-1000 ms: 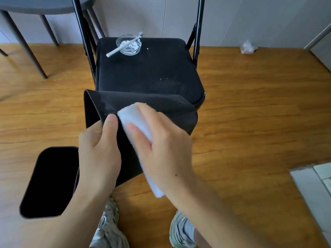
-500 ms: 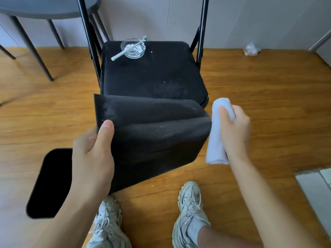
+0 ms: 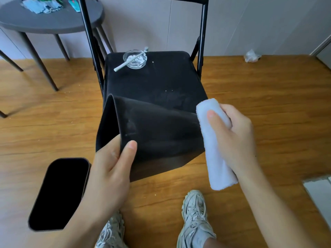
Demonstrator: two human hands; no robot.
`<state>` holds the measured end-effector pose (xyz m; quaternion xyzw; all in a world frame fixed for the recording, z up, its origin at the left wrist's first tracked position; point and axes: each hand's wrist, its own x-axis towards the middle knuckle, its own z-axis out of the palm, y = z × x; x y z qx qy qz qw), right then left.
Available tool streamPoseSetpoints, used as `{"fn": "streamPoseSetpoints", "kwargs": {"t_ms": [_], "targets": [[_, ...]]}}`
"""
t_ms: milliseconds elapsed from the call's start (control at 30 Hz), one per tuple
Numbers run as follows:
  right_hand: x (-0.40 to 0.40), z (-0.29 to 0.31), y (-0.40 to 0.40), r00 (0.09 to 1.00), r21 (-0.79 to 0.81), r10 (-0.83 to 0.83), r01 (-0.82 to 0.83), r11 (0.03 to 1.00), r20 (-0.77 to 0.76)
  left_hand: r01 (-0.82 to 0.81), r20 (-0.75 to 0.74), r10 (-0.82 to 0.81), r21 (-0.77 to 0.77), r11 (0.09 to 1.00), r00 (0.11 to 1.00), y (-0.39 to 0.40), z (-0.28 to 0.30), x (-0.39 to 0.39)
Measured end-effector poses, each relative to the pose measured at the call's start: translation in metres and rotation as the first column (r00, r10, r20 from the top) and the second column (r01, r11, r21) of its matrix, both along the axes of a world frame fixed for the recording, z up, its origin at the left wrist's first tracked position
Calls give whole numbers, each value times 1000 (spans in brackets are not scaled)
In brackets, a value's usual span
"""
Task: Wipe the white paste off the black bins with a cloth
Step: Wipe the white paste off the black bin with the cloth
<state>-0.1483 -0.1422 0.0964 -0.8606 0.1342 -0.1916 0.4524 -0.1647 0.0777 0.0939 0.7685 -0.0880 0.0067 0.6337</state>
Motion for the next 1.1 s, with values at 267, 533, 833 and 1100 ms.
{"fn": "streamPoseSetpoints", "kwargs": {"t_ms": [267,533,833,1100], "targets": [[2,28,96,937,-311,350,-333,890,-1,54,36,-56,40,998,998,-2,-2,-2],[13,29,92,963,-447,219,-268,853,-159,100,37,-104,108,989,994,-4,-3,-5],[47,43,96,960,-387,169,-246,889,-222,75,87,-87,124,989,992,-1,-1,-6],[-2,46,90,920,-367,324,-386,846,-220,57,122,-82,201,978,989,2,-3,5]]}}
